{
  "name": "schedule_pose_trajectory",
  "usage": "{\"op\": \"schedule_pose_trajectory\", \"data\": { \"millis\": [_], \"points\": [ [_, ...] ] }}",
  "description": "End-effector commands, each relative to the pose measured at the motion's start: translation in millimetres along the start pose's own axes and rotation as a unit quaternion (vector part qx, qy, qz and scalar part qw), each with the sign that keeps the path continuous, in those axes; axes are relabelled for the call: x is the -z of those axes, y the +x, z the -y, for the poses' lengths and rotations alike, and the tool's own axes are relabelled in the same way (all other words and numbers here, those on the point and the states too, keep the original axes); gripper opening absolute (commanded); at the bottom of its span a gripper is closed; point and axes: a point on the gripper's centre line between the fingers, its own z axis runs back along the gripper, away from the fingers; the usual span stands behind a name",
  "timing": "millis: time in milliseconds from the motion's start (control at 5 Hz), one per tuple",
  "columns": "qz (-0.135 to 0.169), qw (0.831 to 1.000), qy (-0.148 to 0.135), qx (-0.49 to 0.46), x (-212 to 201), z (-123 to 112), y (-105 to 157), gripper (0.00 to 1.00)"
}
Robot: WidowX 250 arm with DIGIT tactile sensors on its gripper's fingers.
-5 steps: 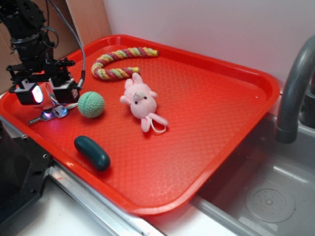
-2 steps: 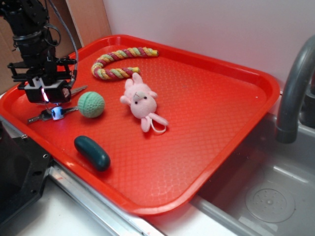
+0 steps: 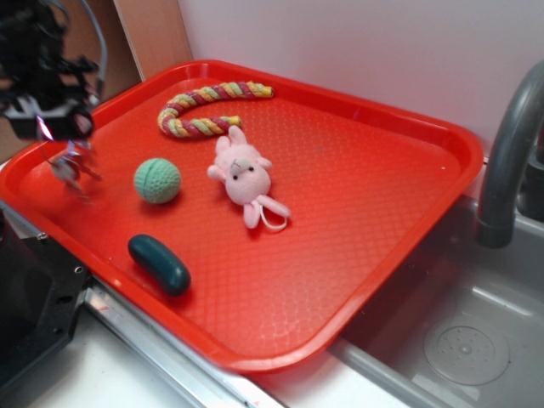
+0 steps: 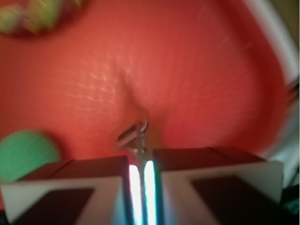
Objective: Grab the silver keys.
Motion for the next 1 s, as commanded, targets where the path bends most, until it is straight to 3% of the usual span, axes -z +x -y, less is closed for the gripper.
{"op": "schedule_pose_trajectory", "data": {
  "millis": [0, 200, 400, 600, 800],
  "points": [
    [0.072, 0.966, -0.065, 0.238, -92.8, 40.6, 13.6, 0.0],
    [0.075, 0.933, -0.104, 0.335, -140.5, 72.5, 36.0, 0.0],
    [0.076, 0.931, -0.117, 0.337, -180.0, 85.6, 52.2, 0.0],
    [0.054, 0.941, -0.134, 0.305, -169.5, 77.0, 53.6, 0.0],
    [0.036, 0.945, -0.129, 0.298, -159.8, 74.6, 51.8, 0.0]
  ]
}}
